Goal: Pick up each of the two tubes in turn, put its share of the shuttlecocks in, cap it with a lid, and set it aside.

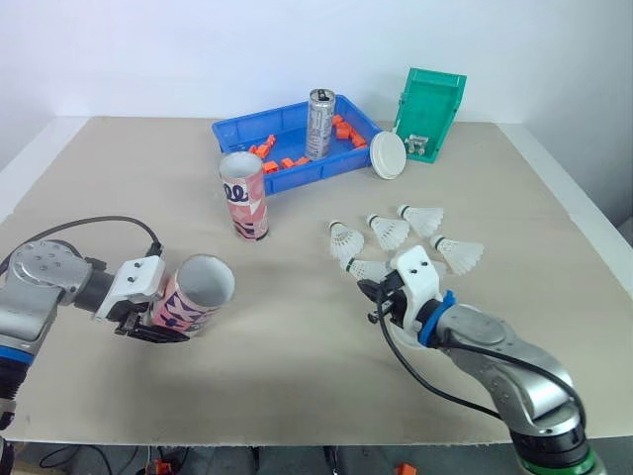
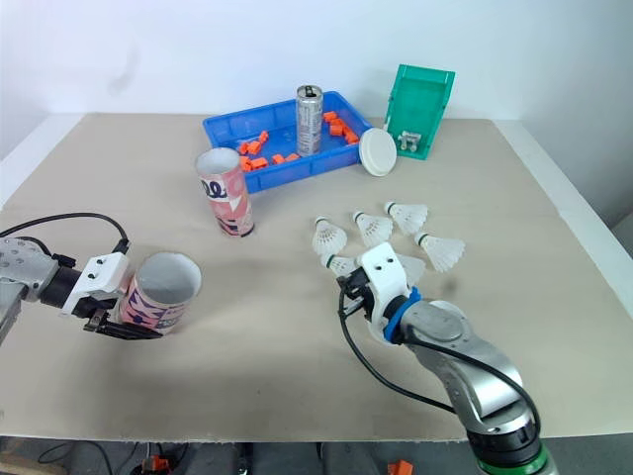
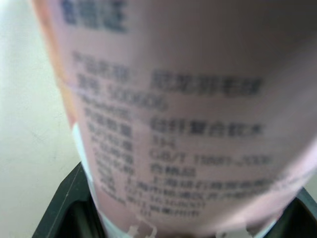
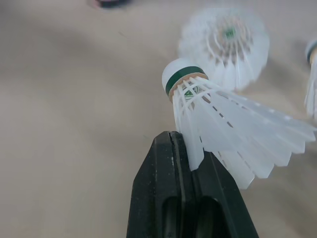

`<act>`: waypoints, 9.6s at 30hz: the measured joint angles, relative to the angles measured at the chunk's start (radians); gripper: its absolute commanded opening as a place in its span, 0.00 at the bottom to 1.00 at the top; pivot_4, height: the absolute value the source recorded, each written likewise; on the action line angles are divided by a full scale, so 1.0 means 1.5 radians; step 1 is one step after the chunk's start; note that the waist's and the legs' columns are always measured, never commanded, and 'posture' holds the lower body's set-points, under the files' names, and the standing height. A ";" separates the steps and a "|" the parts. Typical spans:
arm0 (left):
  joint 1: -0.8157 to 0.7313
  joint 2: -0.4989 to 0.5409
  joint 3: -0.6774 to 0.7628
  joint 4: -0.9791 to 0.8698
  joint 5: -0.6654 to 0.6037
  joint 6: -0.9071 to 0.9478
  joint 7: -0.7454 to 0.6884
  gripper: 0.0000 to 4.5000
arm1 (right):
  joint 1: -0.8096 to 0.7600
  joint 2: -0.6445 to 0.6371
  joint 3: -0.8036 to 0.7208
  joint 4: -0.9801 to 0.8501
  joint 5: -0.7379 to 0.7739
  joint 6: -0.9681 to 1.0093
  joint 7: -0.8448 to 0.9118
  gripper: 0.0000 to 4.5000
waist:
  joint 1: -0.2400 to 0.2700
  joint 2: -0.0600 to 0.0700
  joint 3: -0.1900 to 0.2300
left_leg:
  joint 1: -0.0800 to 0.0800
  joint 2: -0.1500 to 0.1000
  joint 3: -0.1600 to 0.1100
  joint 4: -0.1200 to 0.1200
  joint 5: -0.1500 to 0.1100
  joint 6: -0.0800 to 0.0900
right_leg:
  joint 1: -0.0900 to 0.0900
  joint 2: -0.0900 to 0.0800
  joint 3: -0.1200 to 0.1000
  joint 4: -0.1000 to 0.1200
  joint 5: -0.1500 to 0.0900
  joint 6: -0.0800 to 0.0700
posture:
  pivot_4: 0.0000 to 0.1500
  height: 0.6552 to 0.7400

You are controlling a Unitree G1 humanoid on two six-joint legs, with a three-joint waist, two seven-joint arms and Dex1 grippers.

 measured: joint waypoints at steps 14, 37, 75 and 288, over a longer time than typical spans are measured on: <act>-0.051 0.011 -0.066 0.036 -0.026 0.018 -0.008 0.63 | -0.300 -0.124 0.171 0.232 -0.204 -0.496 0.418 0.01 | 0.002 0.003 0.001 | 0.001 0.000 0.002 0.002 -0.001 0.000 | 0.000 -0.001 0.000 0.000 0.001 0.000 | 1.00 1.00; -0.091 -0.011 -0.092 0.059 -0.029 0.039 -0.012 0.63 | -0.480 0.102 0.236 0.407 -0.248 -0.661 0.567 0.01 | 0.022 0.004 0.002 | -0.001 -0.001 -0.001 0.004 -0.001 0.000 | 0.001 -0.001 -0.001 0.001 0.000 0.000 | 1.00 1.00; -0.053 -0.031 -0.047 0.040 -0.018 0.043 -0.003 0.63 | -0.046 0.167 0.023 0.112 -0.130 -0.076 0.043 0.94 | 0.020 0.006 0.000 | -0.004 -0.001 -0.001 0.006 0.000 0.000 | 0.001 -0.002 -0.003 0.001 0.000 0.001 | 1.00 1.00; -0.052 -0.086 -0.024 0.033 0.000 0.066 -0.008 0.63 | -0.685 0.285 0.365 0.688 -0.334 -0.706 0.707 0.00 | 0.037 0.010 0.000 | 0.000 -0.002 0.000 0.004 0.000 0.001 | 0.009 -0.010 -0.015 0.001 -0.006 0.000 | 1.00 1.00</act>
